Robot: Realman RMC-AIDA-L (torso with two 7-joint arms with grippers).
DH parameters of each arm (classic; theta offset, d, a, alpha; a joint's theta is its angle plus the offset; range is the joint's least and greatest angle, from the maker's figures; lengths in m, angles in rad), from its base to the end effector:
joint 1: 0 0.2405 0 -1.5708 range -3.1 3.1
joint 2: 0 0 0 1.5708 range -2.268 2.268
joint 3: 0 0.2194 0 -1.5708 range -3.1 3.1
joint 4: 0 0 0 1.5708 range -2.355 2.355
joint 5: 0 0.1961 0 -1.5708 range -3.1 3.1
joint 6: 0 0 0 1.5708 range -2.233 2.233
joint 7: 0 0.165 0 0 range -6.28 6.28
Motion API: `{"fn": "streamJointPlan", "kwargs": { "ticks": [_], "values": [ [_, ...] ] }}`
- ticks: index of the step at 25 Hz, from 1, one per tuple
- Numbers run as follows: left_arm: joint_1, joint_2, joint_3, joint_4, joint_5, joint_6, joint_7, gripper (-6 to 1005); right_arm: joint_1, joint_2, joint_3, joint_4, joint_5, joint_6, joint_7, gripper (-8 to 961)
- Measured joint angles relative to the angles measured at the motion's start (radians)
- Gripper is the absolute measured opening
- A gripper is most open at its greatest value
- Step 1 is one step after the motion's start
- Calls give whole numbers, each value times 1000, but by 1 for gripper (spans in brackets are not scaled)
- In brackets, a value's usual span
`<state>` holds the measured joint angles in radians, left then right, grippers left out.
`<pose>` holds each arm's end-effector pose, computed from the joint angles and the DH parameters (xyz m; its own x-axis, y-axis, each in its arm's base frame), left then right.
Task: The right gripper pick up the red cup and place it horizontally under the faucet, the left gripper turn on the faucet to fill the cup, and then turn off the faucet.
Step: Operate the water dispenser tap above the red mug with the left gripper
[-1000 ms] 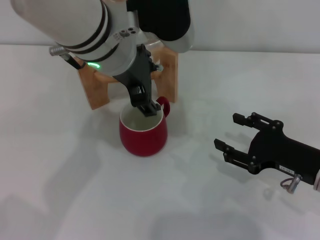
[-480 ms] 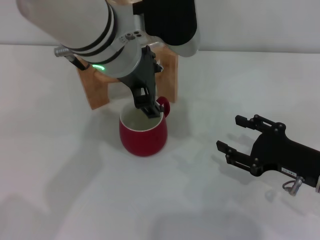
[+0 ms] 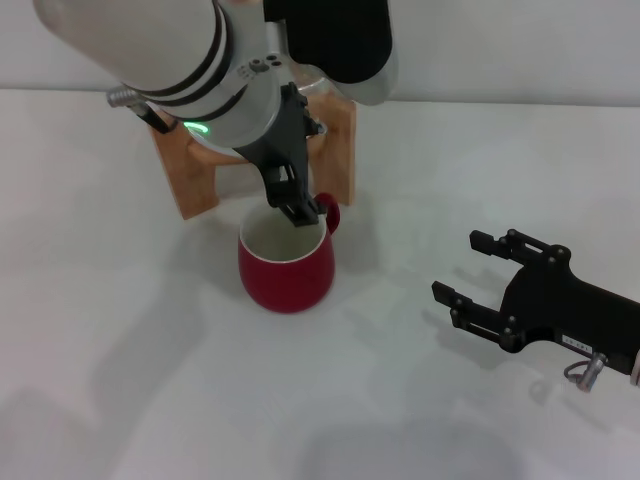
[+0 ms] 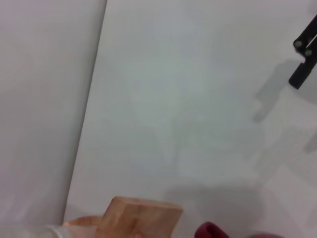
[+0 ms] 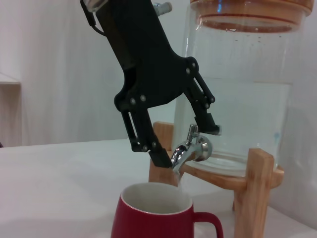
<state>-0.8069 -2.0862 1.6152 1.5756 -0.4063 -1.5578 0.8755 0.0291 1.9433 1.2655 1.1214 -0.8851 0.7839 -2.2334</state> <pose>-0.0560 0.3417 -0.0062 0.8764 -0.0371 -0.4801 -0.2390 -0.8991 -0.3668 0.1954 0.2781 -0.0326 0.8630 -0.0176 -0.5048 -0.3242 -0.7857 -0.5268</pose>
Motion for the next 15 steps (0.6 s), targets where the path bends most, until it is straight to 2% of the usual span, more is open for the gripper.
{"fn": "streamJointPlan", "kwargs": {
  "ticks": [15],
  "values": [
    [2,1,1,-11,21,15,-9,887,3,2,0,0,0,-1,0,708]
  ]
}}
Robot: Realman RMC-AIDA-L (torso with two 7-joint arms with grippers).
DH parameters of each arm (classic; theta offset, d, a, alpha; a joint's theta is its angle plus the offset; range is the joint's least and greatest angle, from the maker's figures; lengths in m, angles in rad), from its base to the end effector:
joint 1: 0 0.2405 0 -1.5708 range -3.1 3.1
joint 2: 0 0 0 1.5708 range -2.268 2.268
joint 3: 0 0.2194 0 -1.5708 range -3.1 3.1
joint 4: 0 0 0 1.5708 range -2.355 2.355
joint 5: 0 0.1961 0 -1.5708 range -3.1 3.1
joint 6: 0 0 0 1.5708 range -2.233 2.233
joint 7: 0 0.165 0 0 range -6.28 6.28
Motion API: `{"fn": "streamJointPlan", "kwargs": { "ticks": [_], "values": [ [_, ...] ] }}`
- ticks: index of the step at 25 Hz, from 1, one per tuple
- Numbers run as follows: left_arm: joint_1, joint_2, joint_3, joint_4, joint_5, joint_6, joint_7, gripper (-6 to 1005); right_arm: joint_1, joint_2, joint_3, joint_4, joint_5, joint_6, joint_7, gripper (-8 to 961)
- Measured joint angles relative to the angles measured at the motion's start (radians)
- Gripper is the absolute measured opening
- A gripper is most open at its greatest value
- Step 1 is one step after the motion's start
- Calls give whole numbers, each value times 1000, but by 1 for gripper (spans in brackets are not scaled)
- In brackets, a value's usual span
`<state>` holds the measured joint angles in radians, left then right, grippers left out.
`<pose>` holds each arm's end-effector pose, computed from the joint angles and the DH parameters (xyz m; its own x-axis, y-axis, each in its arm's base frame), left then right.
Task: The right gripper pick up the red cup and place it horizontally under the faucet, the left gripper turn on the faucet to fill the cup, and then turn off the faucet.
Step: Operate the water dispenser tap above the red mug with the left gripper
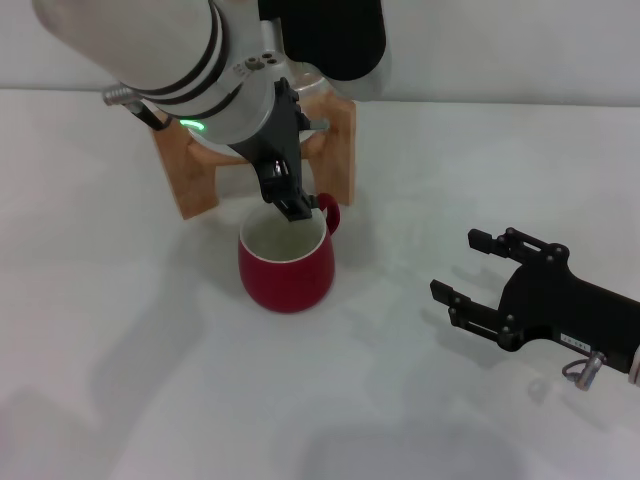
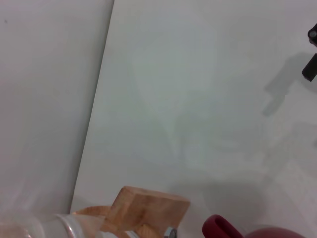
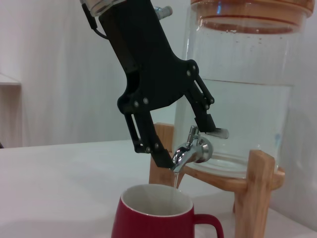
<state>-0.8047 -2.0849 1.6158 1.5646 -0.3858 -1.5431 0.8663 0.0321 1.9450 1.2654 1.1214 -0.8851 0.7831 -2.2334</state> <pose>-0.0595 0.3456 -0.0050 0.8735 -0.0178 -0.4864 -0.2334 -0.8923 -0.3865 0.1942 0.2787 -0.0330 0.8624 -0.0154 -0.5060 -0.3229 -0.7864 -0.5266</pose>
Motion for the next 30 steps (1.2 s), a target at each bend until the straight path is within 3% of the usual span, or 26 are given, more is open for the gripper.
{"fn": "streamJointPlan", "kwargs": {
  "ticks": [30],
  "values": [
    [6,-1,81,49,14,25,-36,887,-7,-6,0,0,0,6,0,708]
  ]
}}
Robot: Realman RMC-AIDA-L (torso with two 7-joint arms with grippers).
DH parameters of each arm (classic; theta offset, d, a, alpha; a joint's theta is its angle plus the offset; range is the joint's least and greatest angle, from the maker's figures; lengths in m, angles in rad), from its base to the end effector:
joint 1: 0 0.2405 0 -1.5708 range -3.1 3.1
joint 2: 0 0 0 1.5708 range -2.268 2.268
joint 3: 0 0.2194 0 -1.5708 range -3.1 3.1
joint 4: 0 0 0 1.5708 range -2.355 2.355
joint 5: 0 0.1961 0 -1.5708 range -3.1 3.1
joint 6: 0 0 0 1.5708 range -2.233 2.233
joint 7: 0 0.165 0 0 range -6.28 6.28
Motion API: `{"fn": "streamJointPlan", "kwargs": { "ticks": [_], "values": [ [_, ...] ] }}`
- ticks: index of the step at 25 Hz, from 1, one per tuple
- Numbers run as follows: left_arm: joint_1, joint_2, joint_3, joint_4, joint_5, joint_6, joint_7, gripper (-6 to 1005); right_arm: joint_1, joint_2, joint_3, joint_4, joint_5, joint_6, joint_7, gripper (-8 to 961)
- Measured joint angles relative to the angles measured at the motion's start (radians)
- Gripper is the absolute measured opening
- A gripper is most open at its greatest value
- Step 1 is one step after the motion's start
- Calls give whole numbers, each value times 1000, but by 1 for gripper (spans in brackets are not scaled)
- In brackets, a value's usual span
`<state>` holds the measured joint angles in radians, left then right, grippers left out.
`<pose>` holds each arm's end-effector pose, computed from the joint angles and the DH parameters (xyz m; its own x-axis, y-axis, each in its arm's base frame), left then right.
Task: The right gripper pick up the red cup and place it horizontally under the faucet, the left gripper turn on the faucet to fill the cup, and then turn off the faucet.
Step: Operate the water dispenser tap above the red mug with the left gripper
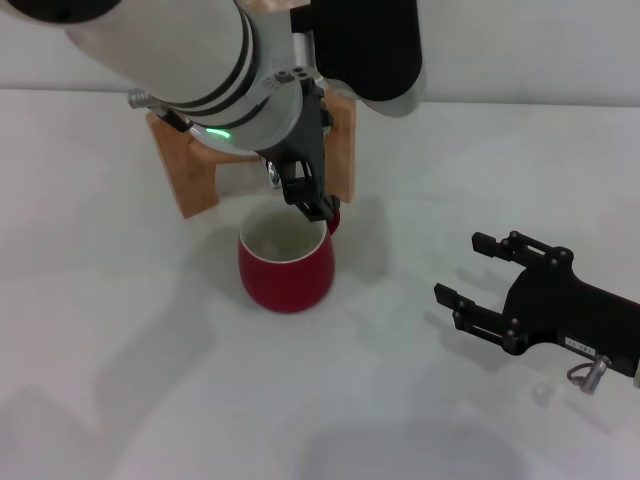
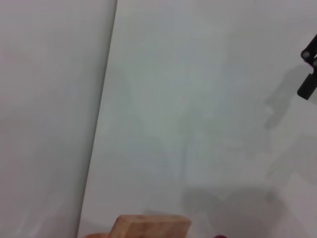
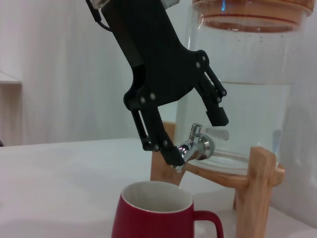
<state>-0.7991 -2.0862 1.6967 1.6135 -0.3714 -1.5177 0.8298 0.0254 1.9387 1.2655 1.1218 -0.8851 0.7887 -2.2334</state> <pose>-0.0466 0.3376 -0.0136 0.8675 -0.0733 -0.4919 -0.2931 -0.8744 -0.3867 0.1970 0.2770 -0.0317 0.8641 -0.0185 -0.5030 -0.3230 -0.7868 -0.5259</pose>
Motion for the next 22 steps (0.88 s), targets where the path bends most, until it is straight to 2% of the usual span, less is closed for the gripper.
{"fn": "streamJointPlan", "kwargs": {
  "ticks": [22],
  "values": [
    [-13,-1,26,-67,11,50,-1,887,-9,4,9,-1,0,6,0,708]
  ]
}}
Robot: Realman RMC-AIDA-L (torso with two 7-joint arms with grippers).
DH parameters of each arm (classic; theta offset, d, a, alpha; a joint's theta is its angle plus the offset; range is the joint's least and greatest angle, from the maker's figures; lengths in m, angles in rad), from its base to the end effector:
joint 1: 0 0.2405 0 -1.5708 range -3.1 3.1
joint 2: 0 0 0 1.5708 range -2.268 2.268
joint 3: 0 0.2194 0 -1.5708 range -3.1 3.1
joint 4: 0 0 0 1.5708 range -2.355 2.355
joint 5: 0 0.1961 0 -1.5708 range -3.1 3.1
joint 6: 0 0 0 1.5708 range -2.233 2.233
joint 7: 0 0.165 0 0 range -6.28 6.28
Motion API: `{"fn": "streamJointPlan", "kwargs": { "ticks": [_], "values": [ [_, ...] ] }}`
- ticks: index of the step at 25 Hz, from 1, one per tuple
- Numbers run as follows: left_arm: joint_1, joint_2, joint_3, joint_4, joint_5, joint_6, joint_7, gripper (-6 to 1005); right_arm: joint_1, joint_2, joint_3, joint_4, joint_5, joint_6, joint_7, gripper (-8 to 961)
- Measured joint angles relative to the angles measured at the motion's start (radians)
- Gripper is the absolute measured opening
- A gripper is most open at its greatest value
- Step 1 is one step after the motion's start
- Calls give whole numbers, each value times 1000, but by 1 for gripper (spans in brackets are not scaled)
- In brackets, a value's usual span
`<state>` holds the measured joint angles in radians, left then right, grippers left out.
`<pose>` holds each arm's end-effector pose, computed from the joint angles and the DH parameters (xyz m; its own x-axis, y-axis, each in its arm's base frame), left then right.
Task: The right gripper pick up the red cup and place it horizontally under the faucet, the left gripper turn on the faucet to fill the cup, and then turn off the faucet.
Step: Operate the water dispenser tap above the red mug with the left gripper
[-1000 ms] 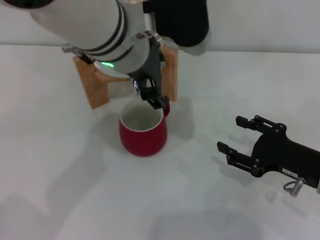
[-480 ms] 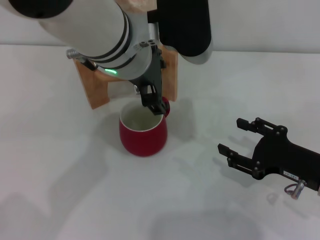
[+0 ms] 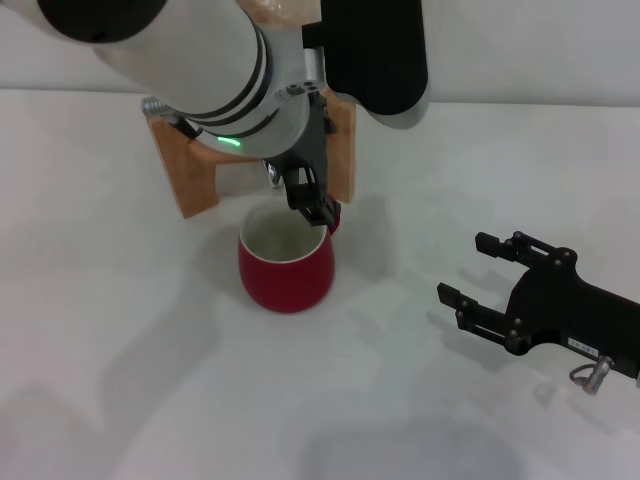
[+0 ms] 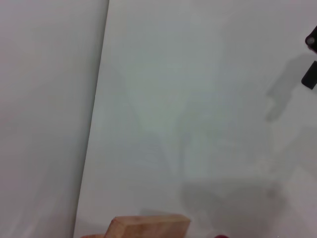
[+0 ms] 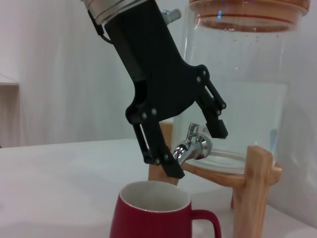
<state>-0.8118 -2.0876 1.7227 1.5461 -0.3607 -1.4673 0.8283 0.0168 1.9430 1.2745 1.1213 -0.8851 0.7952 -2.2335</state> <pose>-0.0523 0.3430 -0.0237 0.8581 -0.0736 -0.5082 -0.2997 -0.8754 -0.3793 0.1984 0.2762 -0.0305 0.8601 -0.0225 -0.5096 -0.3329 -0.7817 -0.5274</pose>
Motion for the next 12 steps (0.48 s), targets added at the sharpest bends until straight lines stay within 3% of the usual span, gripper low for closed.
{"fn": "streamJointPlan", "kwargs": {
  "ticks": [12],
  "values": [
    [-3,1,-6,-19,27,13,0,887,7,2,1,-1,0,-5,0,708]
  ]
}}
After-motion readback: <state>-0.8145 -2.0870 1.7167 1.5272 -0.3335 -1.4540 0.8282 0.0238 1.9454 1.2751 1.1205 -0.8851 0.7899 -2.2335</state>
